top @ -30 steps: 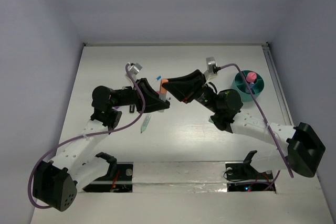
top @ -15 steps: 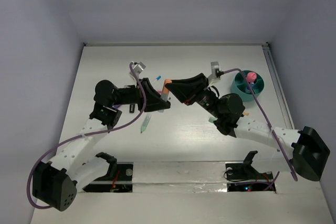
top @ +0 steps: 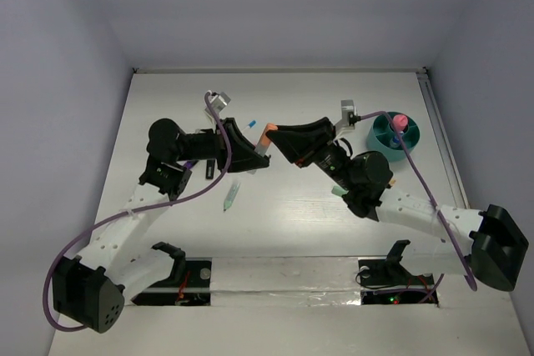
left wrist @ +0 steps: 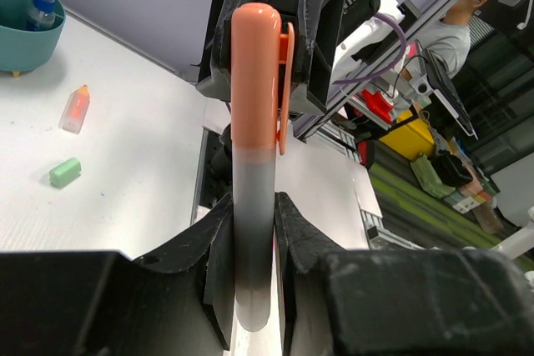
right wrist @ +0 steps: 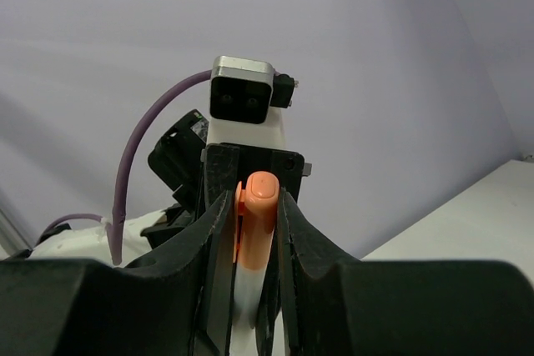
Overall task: Sort the stationery into containers
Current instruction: Close the pen cap on the pen.
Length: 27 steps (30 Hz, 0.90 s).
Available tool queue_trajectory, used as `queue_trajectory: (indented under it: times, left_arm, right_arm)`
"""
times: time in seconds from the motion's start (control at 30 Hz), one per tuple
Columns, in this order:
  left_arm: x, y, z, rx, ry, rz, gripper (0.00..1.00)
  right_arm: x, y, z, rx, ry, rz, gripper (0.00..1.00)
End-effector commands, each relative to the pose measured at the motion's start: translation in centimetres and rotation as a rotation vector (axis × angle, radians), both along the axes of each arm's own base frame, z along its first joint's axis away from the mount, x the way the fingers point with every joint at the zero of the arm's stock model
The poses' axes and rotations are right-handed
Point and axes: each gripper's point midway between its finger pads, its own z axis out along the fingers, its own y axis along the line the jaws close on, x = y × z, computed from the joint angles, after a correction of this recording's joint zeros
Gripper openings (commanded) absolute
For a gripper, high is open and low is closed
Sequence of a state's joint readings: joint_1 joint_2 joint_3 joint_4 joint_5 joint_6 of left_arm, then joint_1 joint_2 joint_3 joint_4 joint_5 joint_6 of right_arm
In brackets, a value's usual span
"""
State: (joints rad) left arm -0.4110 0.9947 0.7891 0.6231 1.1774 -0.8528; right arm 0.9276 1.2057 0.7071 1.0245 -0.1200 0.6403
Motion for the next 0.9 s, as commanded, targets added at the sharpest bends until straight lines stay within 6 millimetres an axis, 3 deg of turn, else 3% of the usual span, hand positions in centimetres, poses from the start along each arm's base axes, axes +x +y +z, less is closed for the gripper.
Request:
queue_trajectory:
  times: [0.0, 0.17, 0.3, 0.57, 0.77, 0.8, 0.87]
  left_arm:
    - [0.3, 2.3, 14.9, -0.349, -0.434, 0.238, 0.00]
    - [0.9, 1.9, 14.4, -0.347, -0.412, 0.219, 0.00]
    - [0.8, 2.0, 13.8, -0.331, -0.410, 0.225, 0.00]
    - [1.7, 1.9, 10.2, -0.272, -0.342, 0.247, 0.00]
    - [1.7, 1.7, 7.5, -0.231, -0.290, 0.230, 0.00]
    - [1.7, 1.7, 7.2, -0.227, -0.286, 0.231, 0.00]
    - [1.8, 1.6, 6.1, -0.212, -0.265, 0.229, 0.00]
  right_arm:
    - [-8.6, 2.7, -24.6, -0.740, 0.354, 0.390, 0.00]
    - [-9.6, 3.9, -24.7, -0.775, 0.338, 0.409, 0.00]
    - [-9.4, 3.5, -24.0, -0.752, 0.324, 0.383, 0.00]
    - [-8.3, 2.9, -19.6, -0.646, 0.279, 0.298, 0.00]
    - [-7.3, 3.1, -17.4, -0.599, 0.261, 0.247, 0.00]
    - [-7.2, 3.2, -16.9, -0.589, 0.255, 0.242, 0.23]
    - [-6.7, 3.2, -16.2, -0.568, 0.254, 0.220, 0.44]
